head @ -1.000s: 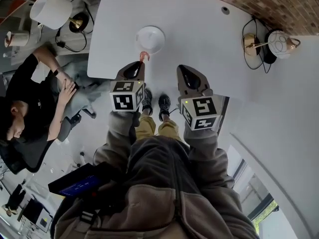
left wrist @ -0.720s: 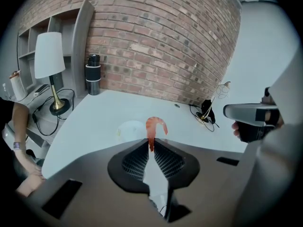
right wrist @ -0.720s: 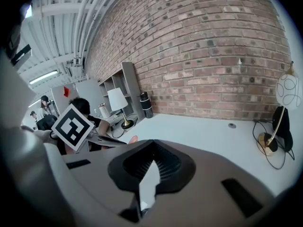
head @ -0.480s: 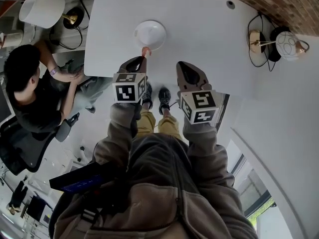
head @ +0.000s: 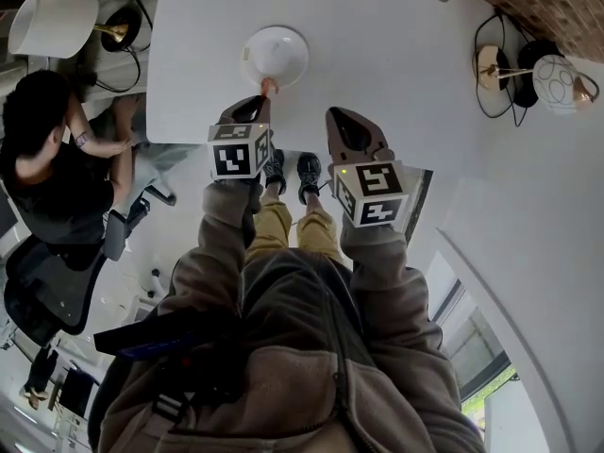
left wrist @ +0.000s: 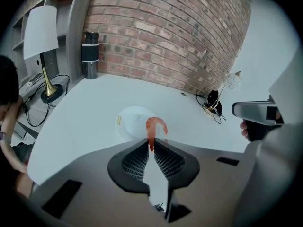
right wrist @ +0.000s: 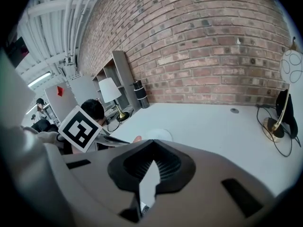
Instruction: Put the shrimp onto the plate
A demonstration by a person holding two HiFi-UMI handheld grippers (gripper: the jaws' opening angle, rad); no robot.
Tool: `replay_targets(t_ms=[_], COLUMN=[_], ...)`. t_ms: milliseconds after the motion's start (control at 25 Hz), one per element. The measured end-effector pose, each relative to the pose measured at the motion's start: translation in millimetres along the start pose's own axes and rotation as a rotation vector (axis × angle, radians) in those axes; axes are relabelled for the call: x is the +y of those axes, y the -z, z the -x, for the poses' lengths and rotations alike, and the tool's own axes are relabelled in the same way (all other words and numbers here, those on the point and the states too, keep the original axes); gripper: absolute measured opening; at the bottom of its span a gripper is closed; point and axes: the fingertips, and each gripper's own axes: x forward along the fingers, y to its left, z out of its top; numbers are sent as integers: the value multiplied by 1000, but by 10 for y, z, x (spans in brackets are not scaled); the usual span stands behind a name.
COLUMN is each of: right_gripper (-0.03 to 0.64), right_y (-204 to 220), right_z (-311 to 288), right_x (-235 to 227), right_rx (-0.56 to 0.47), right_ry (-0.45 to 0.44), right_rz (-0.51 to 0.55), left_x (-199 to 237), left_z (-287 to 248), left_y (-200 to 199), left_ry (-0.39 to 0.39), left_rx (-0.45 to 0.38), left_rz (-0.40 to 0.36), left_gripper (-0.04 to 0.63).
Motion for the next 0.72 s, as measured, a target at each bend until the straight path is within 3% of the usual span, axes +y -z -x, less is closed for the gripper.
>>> replay_targets(t_ms=[720], right_gripper=[2], right_y=[179], right_z=[-134], right_x=[-200], right_rx=[17], right_ry=[31], right_rz=[-61], left_x=[226], left_z=[-559], left_y=[62], left_ry=[-20], left_rx=[70], left_rz=[-33], left_gripper=[38])
